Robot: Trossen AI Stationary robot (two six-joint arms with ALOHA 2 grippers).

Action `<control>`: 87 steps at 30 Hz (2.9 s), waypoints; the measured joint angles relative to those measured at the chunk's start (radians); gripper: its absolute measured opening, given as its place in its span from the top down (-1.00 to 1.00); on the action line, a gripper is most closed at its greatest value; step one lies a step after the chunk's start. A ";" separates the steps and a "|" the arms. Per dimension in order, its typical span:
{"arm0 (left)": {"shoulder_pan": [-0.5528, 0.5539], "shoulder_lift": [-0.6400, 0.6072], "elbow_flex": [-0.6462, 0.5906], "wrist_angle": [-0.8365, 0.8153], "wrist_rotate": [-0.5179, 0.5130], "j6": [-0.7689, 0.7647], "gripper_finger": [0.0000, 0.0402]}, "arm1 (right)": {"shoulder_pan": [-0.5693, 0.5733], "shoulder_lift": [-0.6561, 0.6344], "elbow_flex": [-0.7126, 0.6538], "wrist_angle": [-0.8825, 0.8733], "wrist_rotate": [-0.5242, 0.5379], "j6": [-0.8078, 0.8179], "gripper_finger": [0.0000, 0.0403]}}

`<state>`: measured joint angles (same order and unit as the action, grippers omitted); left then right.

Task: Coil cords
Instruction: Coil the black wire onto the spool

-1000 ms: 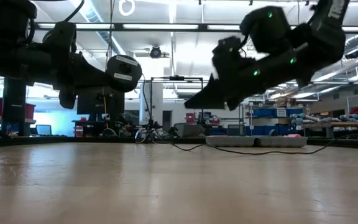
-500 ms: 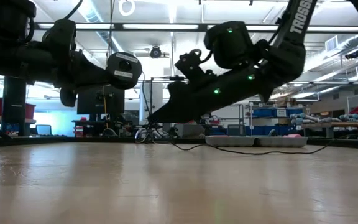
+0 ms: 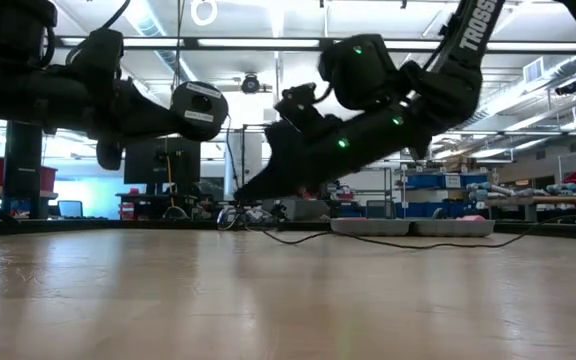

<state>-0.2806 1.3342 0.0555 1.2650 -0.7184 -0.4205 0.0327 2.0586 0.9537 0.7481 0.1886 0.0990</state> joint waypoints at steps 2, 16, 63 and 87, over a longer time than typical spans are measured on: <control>0.000 0.000 0.000 -0.009 -0.020 -0.002 1.00 | 0.005 0.000 0.050 -0.058 0.000 0.003 0.98; 0.000 0.000 0.021 -0.145 -0.111 -0.109 1.00 | 0.013 0.001 0.379 -0.500 -0.018 0.024 1.00; 0.001 -0.008 0.188 -0.594 0.014 -0.240 1.00 | 0.016 -0.128 -0.005 -0.365 0.024 0.189 0.66; -0.001 -0.008 0.071 -0.325 0.003 -0.192 1.00 | 0.020 -0.132 -0.094 -0.279 0.002 0.295 0.53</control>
<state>-0.2813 1.3266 0.1268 0.9401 -0.7158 -0.6125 0.0525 1.9266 0.8593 0.4690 0.1902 0.3941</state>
